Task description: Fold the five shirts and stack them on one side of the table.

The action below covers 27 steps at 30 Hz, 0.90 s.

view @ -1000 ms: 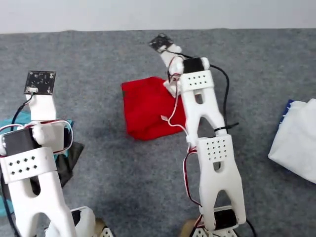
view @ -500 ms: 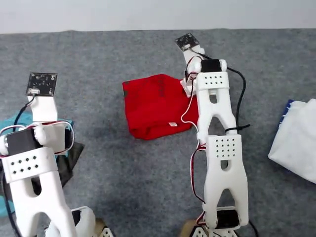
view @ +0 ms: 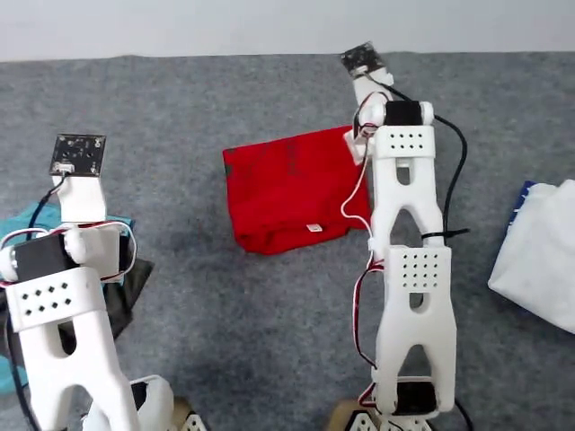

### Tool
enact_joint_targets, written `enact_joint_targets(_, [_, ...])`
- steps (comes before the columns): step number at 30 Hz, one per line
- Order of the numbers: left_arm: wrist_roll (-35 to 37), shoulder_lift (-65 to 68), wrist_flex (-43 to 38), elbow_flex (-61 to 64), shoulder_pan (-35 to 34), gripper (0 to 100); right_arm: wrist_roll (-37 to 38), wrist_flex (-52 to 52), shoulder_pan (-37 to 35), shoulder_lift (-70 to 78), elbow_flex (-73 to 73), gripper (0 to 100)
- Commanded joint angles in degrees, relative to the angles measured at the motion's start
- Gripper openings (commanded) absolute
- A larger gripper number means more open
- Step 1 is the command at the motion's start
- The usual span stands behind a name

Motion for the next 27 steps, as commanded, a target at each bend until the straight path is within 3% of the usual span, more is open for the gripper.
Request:
enact_joint_targets(1, [-0.18, -1.23, -0.70, -0.22, 0.09, 1, -0.53, 8.31, -3.21, -6.81, -5.36, 17.1])
enact_joint_targets(5, [-0.09, -1.05, -0.79, -0.40, 0.09, 1, -0.53, 17.71, -7.52, -7.78, -7.65, 9.4])
enact_joint_targets(8, [-0.09, -1.05, -0.88, -0.48, 0.00, 1, -0.53, 18.07, -9.27, -8.84, -7.03, 0.2])
enact_joint_targets(13, [0.00, -1.41, -0.70, -0.48, -0.26, 1, -0.53, 18.15, -13.14, -12.79, -2.55, 0.9])
enact_joint_targets(21, [0.00, -1.49, -0.70, -0.57, -0.44, 1, -0.70, 17.89, -23.60, -25.36, 21.36, 1.0])
enact_joint_targets(27, [0.00, -1.49, -0.70, -0.57, -0.44, 1, -0.79, 16.92, -30.99, -21.93, 26.29, 1.0])
